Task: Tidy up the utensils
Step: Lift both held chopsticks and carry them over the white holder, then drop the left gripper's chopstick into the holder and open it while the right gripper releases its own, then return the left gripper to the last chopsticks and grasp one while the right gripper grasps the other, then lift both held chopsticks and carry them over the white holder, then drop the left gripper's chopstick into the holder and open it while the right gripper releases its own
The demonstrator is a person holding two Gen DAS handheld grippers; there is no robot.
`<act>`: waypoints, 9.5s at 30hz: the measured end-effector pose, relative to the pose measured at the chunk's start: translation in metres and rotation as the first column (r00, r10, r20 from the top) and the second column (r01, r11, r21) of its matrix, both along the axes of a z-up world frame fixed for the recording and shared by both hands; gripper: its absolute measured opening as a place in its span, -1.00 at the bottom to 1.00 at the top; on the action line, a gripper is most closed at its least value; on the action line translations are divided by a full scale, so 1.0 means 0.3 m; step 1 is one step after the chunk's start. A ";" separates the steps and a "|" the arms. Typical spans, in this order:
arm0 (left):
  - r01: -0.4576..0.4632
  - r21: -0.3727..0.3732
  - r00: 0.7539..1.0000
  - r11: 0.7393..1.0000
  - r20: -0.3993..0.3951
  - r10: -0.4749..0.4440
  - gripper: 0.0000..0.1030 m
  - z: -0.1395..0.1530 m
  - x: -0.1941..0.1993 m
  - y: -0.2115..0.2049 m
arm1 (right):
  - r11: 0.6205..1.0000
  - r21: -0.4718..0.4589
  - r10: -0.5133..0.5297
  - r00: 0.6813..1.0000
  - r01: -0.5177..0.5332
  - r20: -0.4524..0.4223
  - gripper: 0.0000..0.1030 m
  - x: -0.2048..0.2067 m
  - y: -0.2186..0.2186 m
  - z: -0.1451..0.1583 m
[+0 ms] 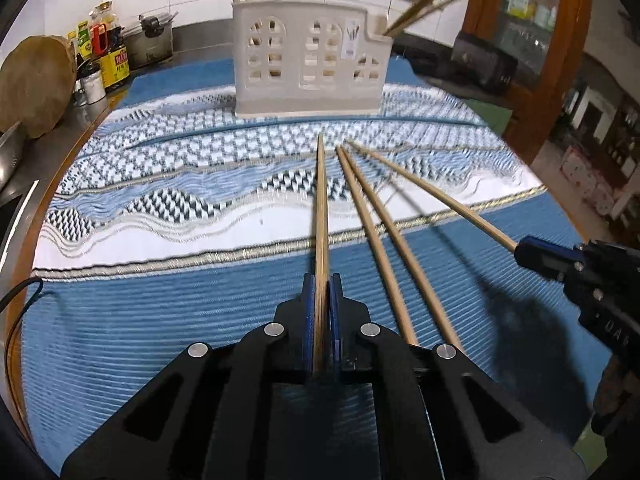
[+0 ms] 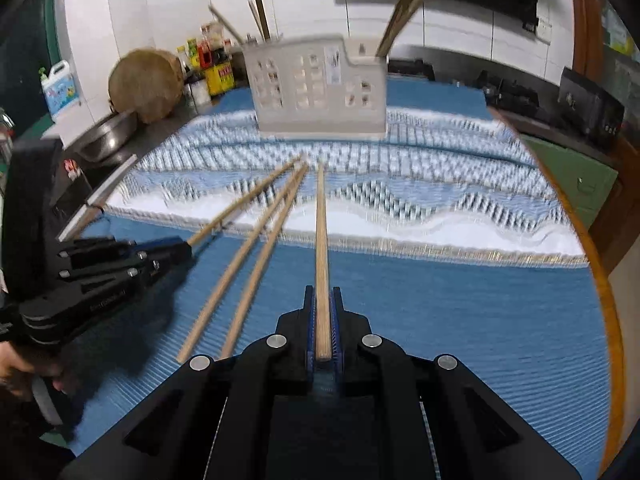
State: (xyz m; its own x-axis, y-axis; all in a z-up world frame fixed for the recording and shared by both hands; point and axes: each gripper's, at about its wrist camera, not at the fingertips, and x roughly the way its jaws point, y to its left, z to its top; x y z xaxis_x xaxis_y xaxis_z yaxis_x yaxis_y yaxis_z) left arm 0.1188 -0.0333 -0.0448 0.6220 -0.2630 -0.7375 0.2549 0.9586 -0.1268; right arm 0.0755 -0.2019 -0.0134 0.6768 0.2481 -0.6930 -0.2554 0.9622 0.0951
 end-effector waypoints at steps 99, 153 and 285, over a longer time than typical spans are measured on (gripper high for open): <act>0.002 -0.103 0.881 0.995 0.471 0.047 -0.62 0.754 0.558 0.124 | 0.994 -0.022 0.109 0.973 -0.107 0.206 -0.46 0.491 -0.011 0.575; 0.050 -0.086 0.998 0.995 0.036 -0.047 -0.17 0.033 -0.107 0.041 | 0.998 -0.066 -0.027 0.996 0.021 -0.082 -0.87 -0.081 0.103 -0.134; -0.007 -0.262 0.848 0.965 0.510 0.144 -0.89 0.765 0.666 0.181 | 0.974 -0.193 0.145 0.982 -0.120 0.122 -0.82 0.695 0.086 0.527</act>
State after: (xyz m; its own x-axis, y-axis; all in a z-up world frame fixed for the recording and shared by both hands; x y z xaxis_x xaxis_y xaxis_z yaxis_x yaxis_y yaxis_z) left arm 0.3186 0.0208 0.1847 0.9201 -0.3253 -0.2181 0.2770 0.9342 -0.2250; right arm 0.2841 -0.1759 0.1448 0.7364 0.2185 -0.6403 -0.3801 0.9165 -0.1244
